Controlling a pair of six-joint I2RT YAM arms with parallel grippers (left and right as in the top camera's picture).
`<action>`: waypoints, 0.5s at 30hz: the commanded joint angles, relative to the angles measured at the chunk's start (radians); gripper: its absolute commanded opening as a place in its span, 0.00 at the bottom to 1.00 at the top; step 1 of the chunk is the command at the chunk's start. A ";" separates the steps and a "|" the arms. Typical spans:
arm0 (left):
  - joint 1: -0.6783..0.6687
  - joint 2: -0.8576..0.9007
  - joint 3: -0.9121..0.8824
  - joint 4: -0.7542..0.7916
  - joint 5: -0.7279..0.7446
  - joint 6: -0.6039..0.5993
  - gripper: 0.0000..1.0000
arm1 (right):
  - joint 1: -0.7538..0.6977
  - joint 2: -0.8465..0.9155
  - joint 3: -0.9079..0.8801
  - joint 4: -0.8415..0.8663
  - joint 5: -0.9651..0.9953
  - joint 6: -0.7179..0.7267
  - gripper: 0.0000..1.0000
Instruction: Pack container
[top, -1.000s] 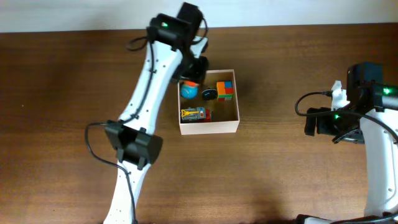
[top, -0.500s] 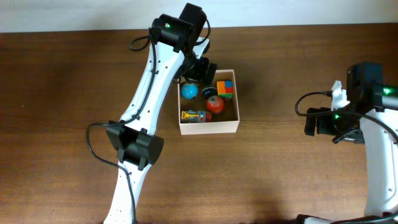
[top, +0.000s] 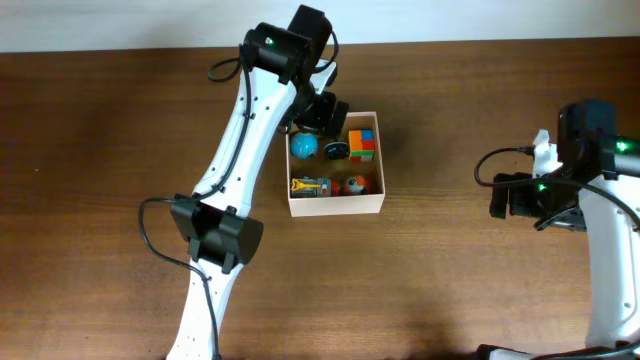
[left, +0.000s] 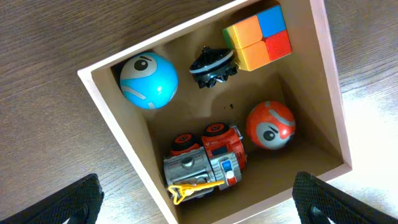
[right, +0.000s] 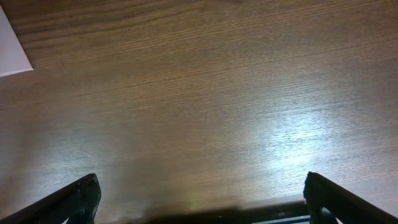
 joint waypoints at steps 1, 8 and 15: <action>-0.001 -0.037 0.019 -0.004 -0.008 0.009 0.99 | -0.006 -0.001 0.000 0.001 0.013 -0.002 0.99; -0.007 -0.037 0.019 0.099 0.008 0.009 0.99 | -0.006 -0.001 0.000 0.001 0.013 -0.002 0.99; -0.032 -0.042 0.019 0.129 0.011 0.009 0.99 | -0.006 -0.001 0.000 0.001 0.013 -0.002 0.99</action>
